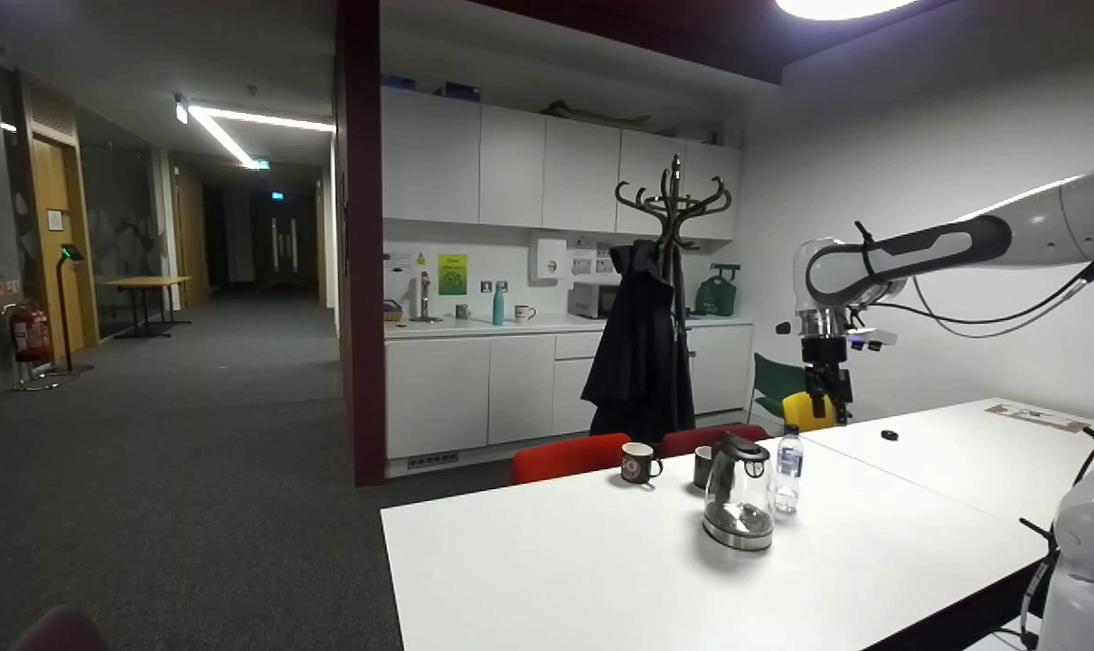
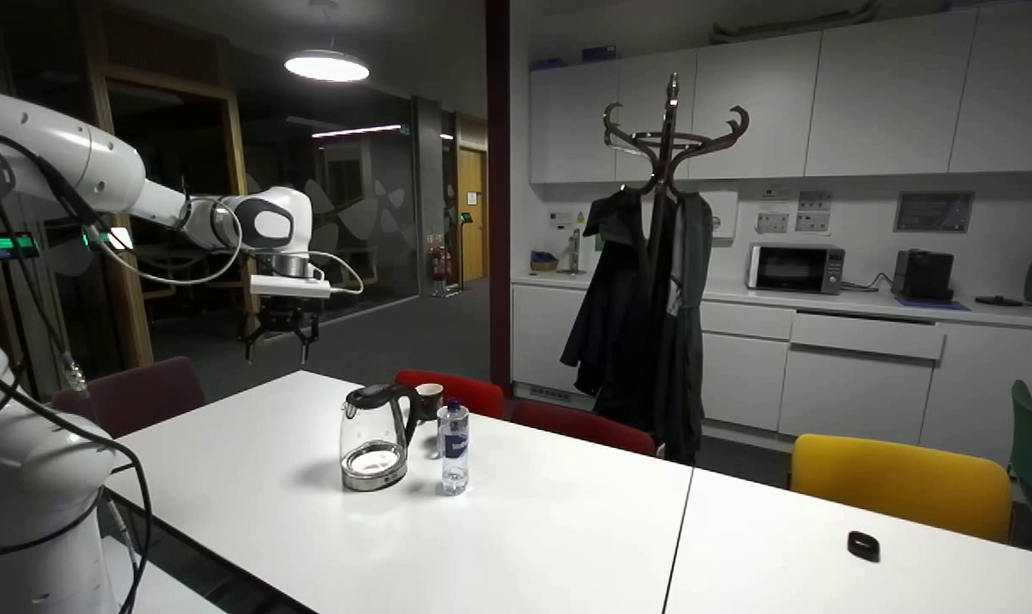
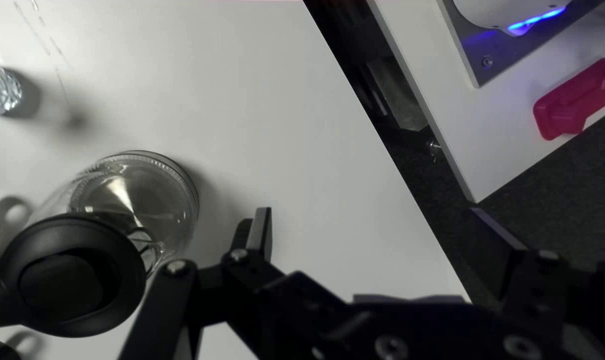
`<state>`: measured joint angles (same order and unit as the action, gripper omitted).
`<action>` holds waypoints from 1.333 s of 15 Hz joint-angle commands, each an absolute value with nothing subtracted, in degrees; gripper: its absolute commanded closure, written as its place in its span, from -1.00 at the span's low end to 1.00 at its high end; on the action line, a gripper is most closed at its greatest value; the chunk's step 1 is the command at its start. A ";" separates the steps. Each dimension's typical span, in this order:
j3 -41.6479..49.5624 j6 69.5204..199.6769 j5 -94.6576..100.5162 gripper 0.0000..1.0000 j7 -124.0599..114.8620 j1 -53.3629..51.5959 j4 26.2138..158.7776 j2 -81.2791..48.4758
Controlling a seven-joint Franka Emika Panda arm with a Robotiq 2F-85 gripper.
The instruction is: Open the kettle
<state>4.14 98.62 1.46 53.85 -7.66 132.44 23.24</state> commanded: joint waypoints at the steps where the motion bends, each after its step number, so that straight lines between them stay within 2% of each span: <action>1: 4.44 95.31 2.77 -1.00 63.04 -8.04 130.01 21.26; 8: 3.25 94.20 4.60 -1.00 65.40 -6.94 130.48 20.73; 20: 3.74 109.65 10.00 -1.00 82.74 -6.68 132.33 21.76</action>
